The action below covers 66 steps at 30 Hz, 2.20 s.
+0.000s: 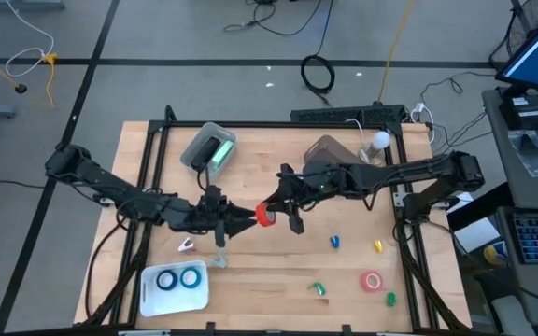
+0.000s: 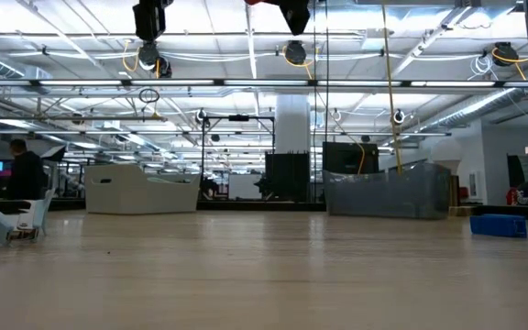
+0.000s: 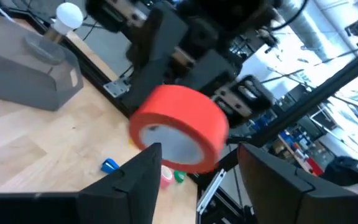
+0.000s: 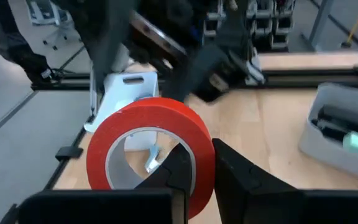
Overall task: Pick and place Stapler, Stapler remover, tape
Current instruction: Put the red tape into the white bin
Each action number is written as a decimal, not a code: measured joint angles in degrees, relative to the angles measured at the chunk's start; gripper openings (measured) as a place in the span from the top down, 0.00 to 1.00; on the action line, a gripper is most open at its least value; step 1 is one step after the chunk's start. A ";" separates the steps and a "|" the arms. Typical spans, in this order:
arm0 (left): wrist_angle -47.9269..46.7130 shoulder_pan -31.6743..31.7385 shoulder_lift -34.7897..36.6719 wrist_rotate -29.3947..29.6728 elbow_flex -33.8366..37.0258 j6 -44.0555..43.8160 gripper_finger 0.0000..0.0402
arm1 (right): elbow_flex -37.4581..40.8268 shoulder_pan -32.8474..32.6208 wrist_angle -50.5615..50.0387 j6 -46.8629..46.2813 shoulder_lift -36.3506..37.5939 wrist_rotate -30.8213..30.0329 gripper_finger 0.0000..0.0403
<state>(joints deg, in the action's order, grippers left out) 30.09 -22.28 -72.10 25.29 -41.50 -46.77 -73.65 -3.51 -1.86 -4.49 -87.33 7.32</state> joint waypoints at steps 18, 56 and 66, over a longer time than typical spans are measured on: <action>13.30 4.62 -8.49 -6.73 -0.04 -5.11 0.43 | 0.04 0.16 0.71 2.47 -0.13 -2.86 0.92; -1.33 0.98 -8.33 -12.15 -0.06 -9.37 0.90 | 0.09 -0.33 -16.26 2.21 2.28 7.95 0.66; -13.65 -3.40 -8.33 -19.17 -0.42 -28.90 0.89 | 0.09 -0.33 -30.08 2.19 9.12 7.85 0.64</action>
<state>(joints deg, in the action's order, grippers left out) 16.44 -25.68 -80.42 6.12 -41.91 -75.67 -73.56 -3.84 -31.95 -2.31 -78.21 15.16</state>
